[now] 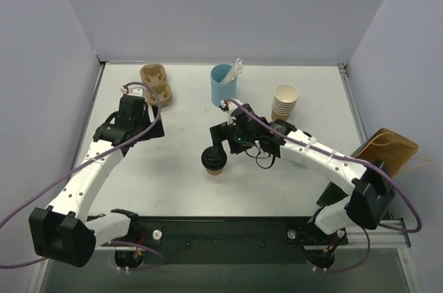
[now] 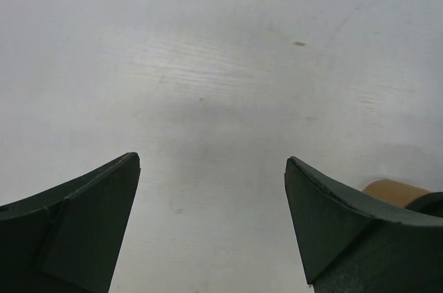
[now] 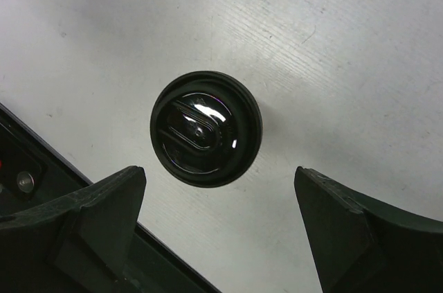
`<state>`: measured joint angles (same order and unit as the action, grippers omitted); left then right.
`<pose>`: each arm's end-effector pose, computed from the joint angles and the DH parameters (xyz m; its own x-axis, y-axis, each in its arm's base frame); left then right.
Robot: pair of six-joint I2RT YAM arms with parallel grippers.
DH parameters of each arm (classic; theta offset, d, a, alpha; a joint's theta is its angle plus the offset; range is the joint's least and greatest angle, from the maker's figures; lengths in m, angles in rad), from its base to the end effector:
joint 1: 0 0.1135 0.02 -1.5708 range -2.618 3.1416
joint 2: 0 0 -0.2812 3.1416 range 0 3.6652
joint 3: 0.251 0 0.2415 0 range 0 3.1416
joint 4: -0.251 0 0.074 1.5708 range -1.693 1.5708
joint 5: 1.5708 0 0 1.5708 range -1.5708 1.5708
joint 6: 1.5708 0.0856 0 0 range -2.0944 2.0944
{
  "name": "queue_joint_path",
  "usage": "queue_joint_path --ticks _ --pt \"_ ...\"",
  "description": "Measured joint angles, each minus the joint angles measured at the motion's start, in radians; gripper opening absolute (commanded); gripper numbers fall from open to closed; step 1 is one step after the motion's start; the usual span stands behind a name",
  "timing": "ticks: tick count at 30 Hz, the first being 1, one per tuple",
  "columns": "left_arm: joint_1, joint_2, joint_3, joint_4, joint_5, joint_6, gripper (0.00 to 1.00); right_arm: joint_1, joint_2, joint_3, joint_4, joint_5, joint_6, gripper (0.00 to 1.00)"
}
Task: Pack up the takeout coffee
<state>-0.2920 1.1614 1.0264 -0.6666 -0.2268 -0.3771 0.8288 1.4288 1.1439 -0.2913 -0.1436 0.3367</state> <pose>0.2521 -0.0557 0.2863 -0.6878 -0.1679 -0.7062 -0.1318 0.9856 -0.1059 0.2306 0.2697 0.2972 -0.6153 -0.1873 -0.7657 -0.6435 0.6805 0.3506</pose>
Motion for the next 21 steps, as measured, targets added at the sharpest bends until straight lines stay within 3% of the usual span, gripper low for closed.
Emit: queue_joint_path --ticks 5,15,21 --pt "0.098 -0.029 -0.119 -0.026 0.000 0.046 0.95 0.051 0.114 0.079 -0.008 0.031 -0.014 0.94" --pt "0.098 -0.066 -0.144 -0.025 0.026 0.076 0.95 0.097 0.264 0.148 -0.018 0.085 -0.055 0.93" --pt "0.098 -0.074 -0.145 -0.024 0.033 0.077 0.95 0.103 0.301 0.154 -0.020 0.080 -0.061 0.84"
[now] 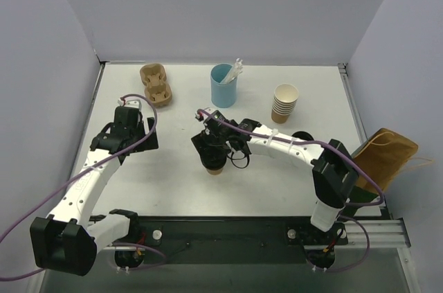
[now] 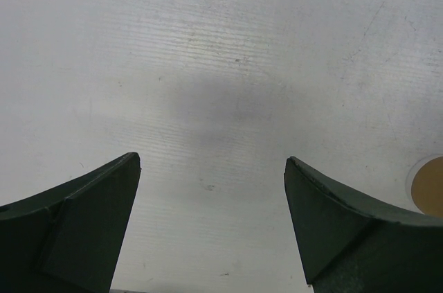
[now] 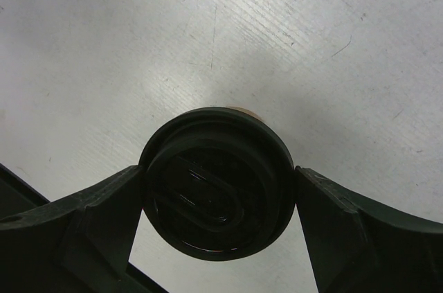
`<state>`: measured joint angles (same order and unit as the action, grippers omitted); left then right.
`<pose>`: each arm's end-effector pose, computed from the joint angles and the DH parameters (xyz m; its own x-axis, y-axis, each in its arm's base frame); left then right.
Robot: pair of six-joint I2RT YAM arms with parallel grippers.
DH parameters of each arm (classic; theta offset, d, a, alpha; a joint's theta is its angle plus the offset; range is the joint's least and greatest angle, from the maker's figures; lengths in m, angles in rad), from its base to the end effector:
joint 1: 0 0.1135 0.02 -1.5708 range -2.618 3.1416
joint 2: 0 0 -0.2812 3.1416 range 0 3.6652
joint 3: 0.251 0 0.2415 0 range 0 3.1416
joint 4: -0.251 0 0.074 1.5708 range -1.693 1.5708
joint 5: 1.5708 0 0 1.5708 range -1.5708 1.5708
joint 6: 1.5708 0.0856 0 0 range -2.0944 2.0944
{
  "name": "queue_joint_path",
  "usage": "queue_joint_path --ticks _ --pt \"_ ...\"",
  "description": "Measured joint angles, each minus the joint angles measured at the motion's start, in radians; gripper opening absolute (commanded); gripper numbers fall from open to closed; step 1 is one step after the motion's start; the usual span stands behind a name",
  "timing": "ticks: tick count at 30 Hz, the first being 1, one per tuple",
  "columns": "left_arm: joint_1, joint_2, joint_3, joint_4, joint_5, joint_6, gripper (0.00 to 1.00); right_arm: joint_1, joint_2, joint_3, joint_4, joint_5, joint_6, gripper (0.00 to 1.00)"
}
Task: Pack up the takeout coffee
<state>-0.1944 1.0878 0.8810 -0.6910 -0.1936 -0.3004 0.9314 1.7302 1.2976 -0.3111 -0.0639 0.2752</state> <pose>0.2280 -0.0281 0.2497 -0.7541 -0.1475 -0.6399 -0.1583 0.9865 -0.0407 0.2459 0.3399 0.2396 -0.6140 -0.3713 -0.6965 -0.6879 0.6844 0.2416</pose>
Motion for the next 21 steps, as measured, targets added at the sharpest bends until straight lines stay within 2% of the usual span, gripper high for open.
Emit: queue_joint_path --ticks 2,10,18,21 --pt "0.000 -0.002 0.000 0.000 0.000 0.001 0.95 0.000 0.000 0.000 0.000 0.001 0.000 0.80" --pt "0.000 -0.008 -0.008 0.002 0.003 0.002 0.95 -0.039 0.002 0.004 0.000 0.023 -0.003 0.80" --pt "-0.001 -0.012 -0.011 0.003 0.014 0.003 0.95 -0.287 0.094 0.109 0.012 0.006 -0.024 0.81" --pt "-0.003 -0.013 -0.011 0.003 0.015 0.004 0.95 -0.340 0.143 0.167 0.015 0.003 -0.023 0.82"
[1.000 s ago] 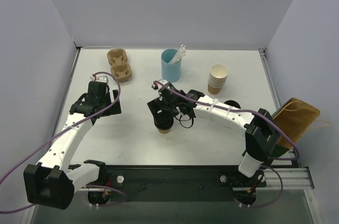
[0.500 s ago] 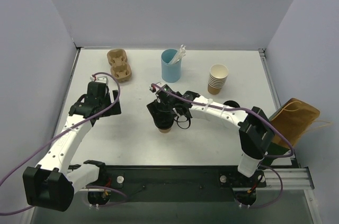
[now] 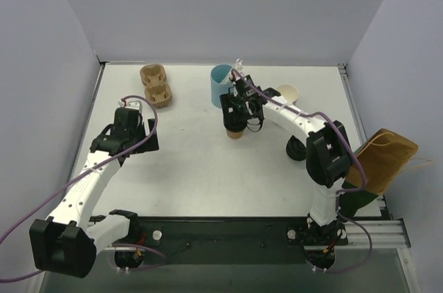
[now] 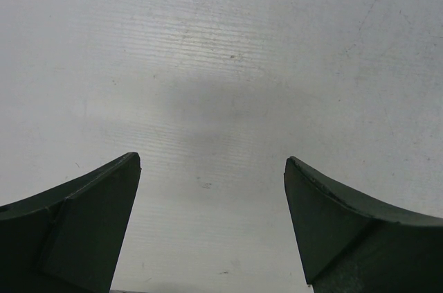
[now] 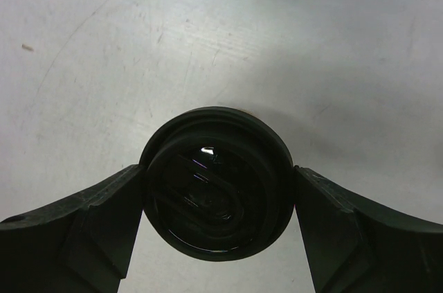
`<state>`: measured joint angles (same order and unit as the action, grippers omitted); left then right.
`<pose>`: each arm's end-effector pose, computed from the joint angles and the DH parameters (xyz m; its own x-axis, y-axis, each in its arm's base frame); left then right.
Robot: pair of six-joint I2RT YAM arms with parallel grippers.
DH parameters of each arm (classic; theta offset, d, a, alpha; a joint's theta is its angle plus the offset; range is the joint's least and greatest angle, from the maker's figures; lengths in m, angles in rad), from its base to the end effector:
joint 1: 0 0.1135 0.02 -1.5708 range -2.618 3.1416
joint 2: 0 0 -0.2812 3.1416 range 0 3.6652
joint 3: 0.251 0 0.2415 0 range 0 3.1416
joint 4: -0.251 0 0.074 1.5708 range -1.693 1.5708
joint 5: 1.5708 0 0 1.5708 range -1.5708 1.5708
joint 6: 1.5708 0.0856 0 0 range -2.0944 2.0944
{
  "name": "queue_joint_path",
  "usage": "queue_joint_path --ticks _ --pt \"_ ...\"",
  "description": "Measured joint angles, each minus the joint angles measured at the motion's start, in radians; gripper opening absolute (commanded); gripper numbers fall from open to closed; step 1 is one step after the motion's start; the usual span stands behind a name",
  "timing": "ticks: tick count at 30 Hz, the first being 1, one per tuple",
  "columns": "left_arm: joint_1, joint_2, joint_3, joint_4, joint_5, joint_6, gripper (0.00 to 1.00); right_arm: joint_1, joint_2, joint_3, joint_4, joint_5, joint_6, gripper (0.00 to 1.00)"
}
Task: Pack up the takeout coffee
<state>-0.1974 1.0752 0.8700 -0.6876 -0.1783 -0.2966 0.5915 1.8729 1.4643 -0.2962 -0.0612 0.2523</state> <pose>0.2253 -0.0296 0.2487 -0.7549 -0.1423 -0.6402 -0.1429 0.9884 -0.0512 0.3819 0.2629 0.2408 -0.6694 -0.1495 -0.7277 -0.4421 0.8674 0.2285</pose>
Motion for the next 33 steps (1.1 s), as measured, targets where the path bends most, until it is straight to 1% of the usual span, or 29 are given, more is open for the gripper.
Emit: queue_joint_path --ticks 5,10,13,18,23,26,30,33 --pt "-0.007 0.000 0.000 0.000 0.000 0.003 0.95 -0.072 0.065 0.080 0.005 -0.029 0.013 0.85" --pt "-0.011 0.000 0.000 0.001 0.001 0.005 0.95 -0.115 0.100 0.126 0.003 -0.033 0.024 0.91" --pt "-0.011 0.000 0.000 0.002 0.001 0.006 0.95 -0.125 0.102 0.129 0.002 -0.032 0.030 0.94" --pt "-0.011 0.000 0.000 0.002 0.001 0.012 0.95 -0.125 0.102 0.153 -0.019 -0.023 0.031 0.94" --pt "-0.011 0.000 0.000 0.002 0.002 0.013 0.95 -0.125 0.102 0.182 -0.031 0.004 0.034 0.94" --pt "-0.011 0.000 0.000 0.002 0.003 0.014 0.95 -0.125 0.100 0.182 -0.051 0.014 0.034 0.91" --pt "-0.011 -0.003 0.000 0.003 0.004 0.018 0.95 -0.125 0.077 0.204 -0.123 0.046 0.038 0.86" --pt "-0.011 -0.010 0.000 0.003 0.004 0.020 0.95 -0.125 0.013 0.227 -0.179 0.103 0.053 0.85"
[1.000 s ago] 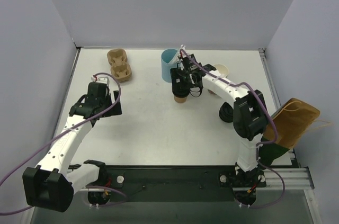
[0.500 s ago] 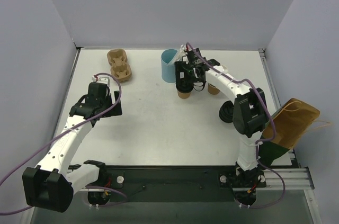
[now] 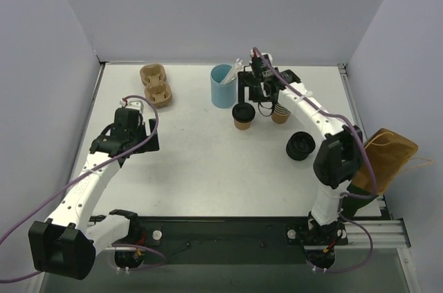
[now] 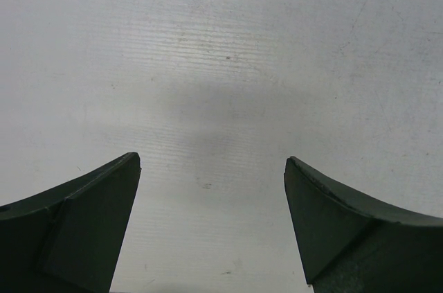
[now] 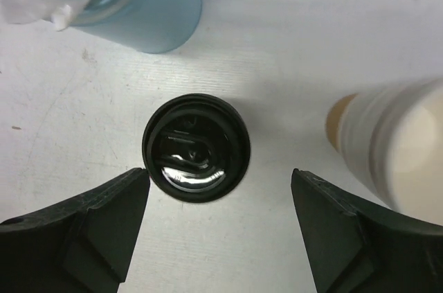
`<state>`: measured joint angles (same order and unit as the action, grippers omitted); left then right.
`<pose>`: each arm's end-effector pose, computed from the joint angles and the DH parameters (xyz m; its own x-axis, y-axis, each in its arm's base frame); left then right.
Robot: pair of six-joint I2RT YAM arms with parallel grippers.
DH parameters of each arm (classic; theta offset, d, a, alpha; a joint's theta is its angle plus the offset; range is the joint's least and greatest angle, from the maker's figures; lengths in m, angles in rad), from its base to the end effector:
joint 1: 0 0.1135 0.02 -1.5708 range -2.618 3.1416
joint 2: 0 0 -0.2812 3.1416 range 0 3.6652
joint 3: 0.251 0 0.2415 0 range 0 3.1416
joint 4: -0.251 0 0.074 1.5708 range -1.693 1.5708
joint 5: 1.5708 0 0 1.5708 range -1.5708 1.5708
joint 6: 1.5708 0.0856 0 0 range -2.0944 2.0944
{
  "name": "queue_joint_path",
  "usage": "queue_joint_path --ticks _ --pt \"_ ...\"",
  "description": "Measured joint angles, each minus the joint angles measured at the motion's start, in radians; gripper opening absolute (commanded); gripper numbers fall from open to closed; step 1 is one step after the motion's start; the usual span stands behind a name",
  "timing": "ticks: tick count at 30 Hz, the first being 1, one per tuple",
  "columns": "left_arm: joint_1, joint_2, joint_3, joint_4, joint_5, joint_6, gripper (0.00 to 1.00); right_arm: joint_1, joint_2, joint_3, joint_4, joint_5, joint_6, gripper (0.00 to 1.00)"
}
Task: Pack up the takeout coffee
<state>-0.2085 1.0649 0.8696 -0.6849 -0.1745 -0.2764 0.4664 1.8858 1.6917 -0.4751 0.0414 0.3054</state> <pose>0.2239 -0.0322 0.2509 -0.7516 -0.1157 -0.6493 -0.1138 0.9925 -0.0451 0.4244 0.2097 0.2956 -0.6548 0.0067 -0.7557 -0.2342 0.9489 0.2113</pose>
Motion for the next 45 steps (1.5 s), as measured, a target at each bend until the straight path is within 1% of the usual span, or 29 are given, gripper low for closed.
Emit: queue_joint_path --ticks 4,9,13,17,22,25,28,32,35,38,41,42,44,45 --pt "0.000 -0.009 0.000 0.000 0.000 0.000 0.95 0.000 -0.189 0.000 -0.047 0.139 0.026 0.84" --pt "0.000 -0.020 0.000 0.000 0.005 0.000 0.95 -0.007 -0.421 0.016 -0.134 0.387 0.078 0.84" --pt "0.000 -0.025 0.000 0.000 0.014 0.001 0.95 -0.059 -0.536 0.014 -0.252 0.543 0.150 0.81" --pt "-0.003 -0.027 0.000 0.002 0.030 0.002 0.95 -0.130 -0.622 -0.019 -0.362 0.629 0.213 0.81" --pt "-0.016 -0.027 0.000 0.006 0.047 0.004 0.95 -0.217 -0.740 -0.077 -0.442 0.678 0.245 0.82" --pt "-0.021 -0.027 0.000 0.007 0.049 0.004 0.95 -0.299 -0.820 -0.142 -0.471 0.684 0.243 0.83" --pt "-0.022 -0.027 0.000 0.008 0.049 0.004 0.95 -0.389 -0.860 -0.189 -0.492 0.679 0.227 0.83" --pt "-0.024 -0.033 -0.003 0.008 0.048 0.004 0.95 -0.509 -0.882 -0.226 -0.498 0.626 0.200 0.83" --pt "-0.027 -0.034 -0.004 0.008 0.048 0.004 0.95 -0.597 -0.886 -0.287 -0.481 0.522 0.176 0.80" --pt "-0.028 -0.036 -0.005 0.008 0.048 0.004 0.95 -0.661 -0.884 -0.371 -0.461 0.386 0.154 0.74" --pt "-0.030 -0.042 -0.005 0.008 0.048 0.004 0.95 -0.680 -0.878 -0.425 -0.452 0.302 0.134 0.56" --pt "-0.031 -0.043 -0.005 0.008 0.048 0.004 0.95 -0.682 -0.877 -0.429 -0.449 0.285 0.131 0.44" --pt "-0.032 -0.044 -0.005 0.008 0.048 0.004 0.95 -0.682 -0.880 -0.428 -0.436 0.254 0.123 0.37" --pt "-0.033 -0.044 -0.005 0.008 0.048 0.004 0.95 -0.682 -0.880 -0.426 -0.431 0.245 0.123 0.32"
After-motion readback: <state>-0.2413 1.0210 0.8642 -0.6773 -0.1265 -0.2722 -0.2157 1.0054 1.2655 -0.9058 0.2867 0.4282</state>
